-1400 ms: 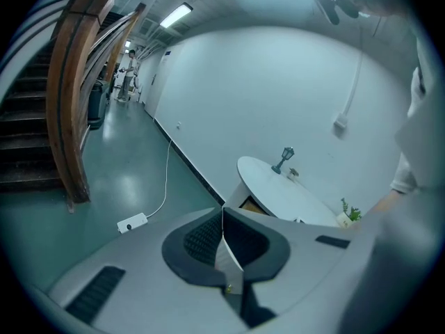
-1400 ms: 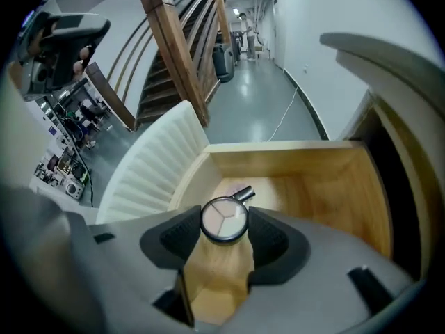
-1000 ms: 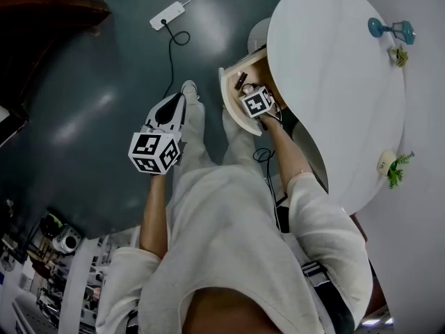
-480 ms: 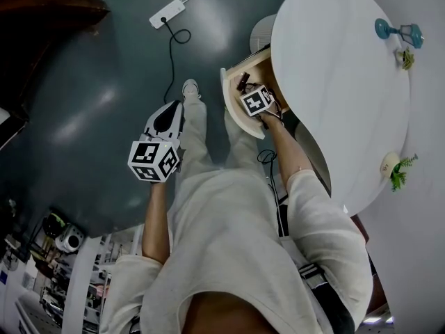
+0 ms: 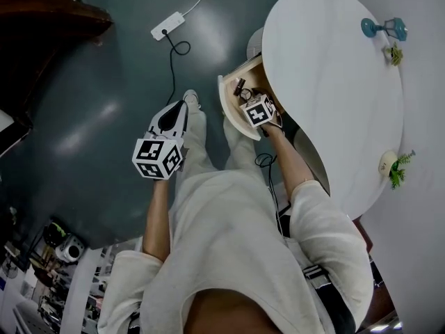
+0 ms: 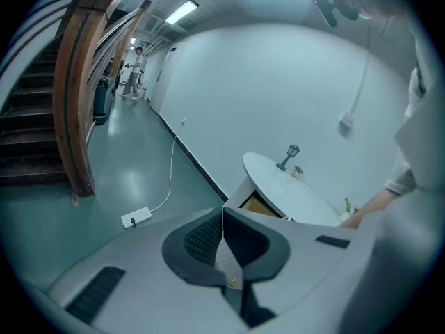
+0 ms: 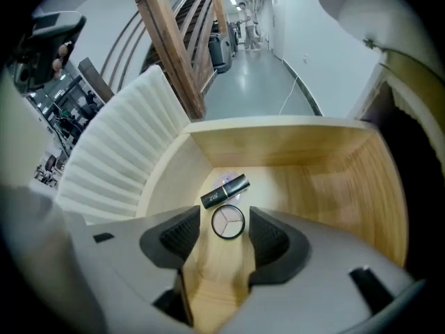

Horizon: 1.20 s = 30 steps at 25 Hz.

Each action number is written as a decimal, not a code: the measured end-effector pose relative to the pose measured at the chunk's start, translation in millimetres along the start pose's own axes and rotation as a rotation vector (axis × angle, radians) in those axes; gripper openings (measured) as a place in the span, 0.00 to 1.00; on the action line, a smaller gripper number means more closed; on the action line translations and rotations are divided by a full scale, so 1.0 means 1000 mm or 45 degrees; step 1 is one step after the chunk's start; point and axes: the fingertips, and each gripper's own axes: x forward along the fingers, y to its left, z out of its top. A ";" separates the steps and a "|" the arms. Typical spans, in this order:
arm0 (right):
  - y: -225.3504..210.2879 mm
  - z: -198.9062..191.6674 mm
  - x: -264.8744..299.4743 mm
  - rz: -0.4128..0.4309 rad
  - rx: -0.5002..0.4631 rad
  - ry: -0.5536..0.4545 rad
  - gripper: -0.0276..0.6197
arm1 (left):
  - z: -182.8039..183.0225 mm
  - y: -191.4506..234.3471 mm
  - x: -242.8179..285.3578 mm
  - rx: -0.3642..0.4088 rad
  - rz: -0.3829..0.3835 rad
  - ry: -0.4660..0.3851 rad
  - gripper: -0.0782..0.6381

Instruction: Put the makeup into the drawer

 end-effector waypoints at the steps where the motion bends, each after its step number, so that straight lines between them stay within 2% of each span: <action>1: 0.002 0.003 -0.007 -0.002 -0.005 -0.024 0.37 | 0.002 -0.003 -0.001 0.008 -0.004 -0.006 0.13; 7: 0.011 0.019 -0.057 -0.039 0.052 -0.213 0.24 | 0.017 -0.020 -0.007 0.053 -0.018 -0.043 0.13; 12: 0.007 0.045 -0.116 -0.100 0.138 -0.434 0.05 | 0.036 -0.030 -0.009 0.107 -0.034 -0.070 0.13; 19: -0.009 0.081 -0.214 -0.186 0.234 -0.719 0.04 | 0.066 -0.050 -0.016 0.209 -0.061 -0.126 0.13; 30: -0.033 0.119 -0.381 -0.386 0.205 -1.139 0.04 | 0.130 -0.090 -0.030 0.357 -0.117 -0.262 0.13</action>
